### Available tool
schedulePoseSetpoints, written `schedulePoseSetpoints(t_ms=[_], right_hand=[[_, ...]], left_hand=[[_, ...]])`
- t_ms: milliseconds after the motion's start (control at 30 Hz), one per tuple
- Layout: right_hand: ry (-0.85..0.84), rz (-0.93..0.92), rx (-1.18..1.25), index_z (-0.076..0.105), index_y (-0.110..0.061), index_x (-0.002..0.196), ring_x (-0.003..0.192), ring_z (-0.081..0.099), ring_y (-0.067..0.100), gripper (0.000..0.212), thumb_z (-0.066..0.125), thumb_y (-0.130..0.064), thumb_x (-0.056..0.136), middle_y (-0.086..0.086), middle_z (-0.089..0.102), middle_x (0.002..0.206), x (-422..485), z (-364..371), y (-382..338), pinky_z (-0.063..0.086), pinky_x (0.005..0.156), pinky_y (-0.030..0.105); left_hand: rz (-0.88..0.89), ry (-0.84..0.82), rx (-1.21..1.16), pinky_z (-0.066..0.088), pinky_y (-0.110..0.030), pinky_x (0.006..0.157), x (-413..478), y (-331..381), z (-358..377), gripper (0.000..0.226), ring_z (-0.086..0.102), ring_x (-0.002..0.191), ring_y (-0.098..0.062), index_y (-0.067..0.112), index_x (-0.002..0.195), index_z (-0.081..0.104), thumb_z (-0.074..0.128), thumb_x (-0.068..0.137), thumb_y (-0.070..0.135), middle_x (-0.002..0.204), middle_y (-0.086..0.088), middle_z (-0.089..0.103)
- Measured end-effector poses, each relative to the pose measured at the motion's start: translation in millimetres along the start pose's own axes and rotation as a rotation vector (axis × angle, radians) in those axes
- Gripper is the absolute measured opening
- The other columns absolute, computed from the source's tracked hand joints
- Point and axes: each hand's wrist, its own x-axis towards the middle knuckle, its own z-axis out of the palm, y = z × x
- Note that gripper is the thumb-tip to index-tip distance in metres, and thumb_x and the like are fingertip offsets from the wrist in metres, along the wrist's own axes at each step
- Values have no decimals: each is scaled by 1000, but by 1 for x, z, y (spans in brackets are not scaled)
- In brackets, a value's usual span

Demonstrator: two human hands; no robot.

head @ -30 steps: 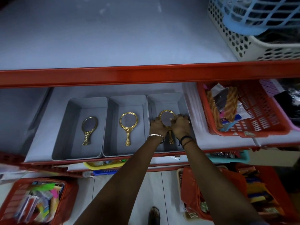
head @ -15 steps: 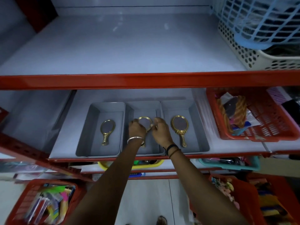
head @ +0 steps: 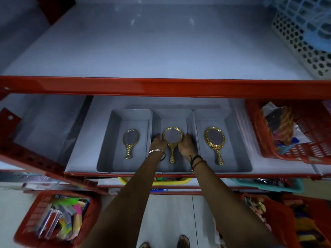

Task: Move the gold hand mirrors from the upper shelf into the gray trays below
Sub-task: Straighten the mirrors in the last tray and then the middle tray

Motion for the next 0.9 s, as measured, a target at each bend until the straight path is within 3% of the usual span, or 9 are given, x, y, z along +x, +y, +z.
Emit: schedulePoseSetpoints(t_ms=[133,333,533,700,800,900], right_hand=[[6,20,27,9,-6,151,147,20,26,62,34,-3,95,10,14,160,3,-2,-4,21,118,34],[21,14,24,19,-7,150,142,29,28,56,30,-3,95,9,26,157,7,-1,-4,28,114,35],[22,-3,38,32,-9,144,129,44,32,52,30,1,93,12,44,145,9,0,-5,40,99,33],[7,-7,48,38,-8,141,122,50,32,50,31,0,91,13,51,138,7,0,-6,40,85,27],[0,-12,42,37,-9,141,120,52,32,51,31,-1,91,14,51,138,5,-1,-7,42,85,29],[0,-12,36,31,-9,145,128,46,31,52,31,-2,93,13,45,144,4,-2,-9,41,95,32]], left_hand=[[-3,-10,-32,31,-33,112,4,-1,0,54,37,137,-32,9,148,26,33,95,1,153,-16,33],[-10,-7,-79,28,-33,114,6,0,1,51,34,139,-31,9,147,29,31,97,3,153,-15,32],[12,-3,-66,44,-32,98,6,1,4,35,54,120,-34,0,125,54,36,95,5,132,-20,57],[12,-13,-68,44,-33,99,5,3,7,40,53,121,-34,4,130,52,37,93,2,133,-19,56],[14,-13,-65,45,-34,99,4,5,8,40,53,121,-34,5,131,51,38,93,3,133,-19,56],[6,-12,-58,45,-34,99,5,6,9,41,53,121,-34,5,132,50,38,93,5,133,-19,55]])
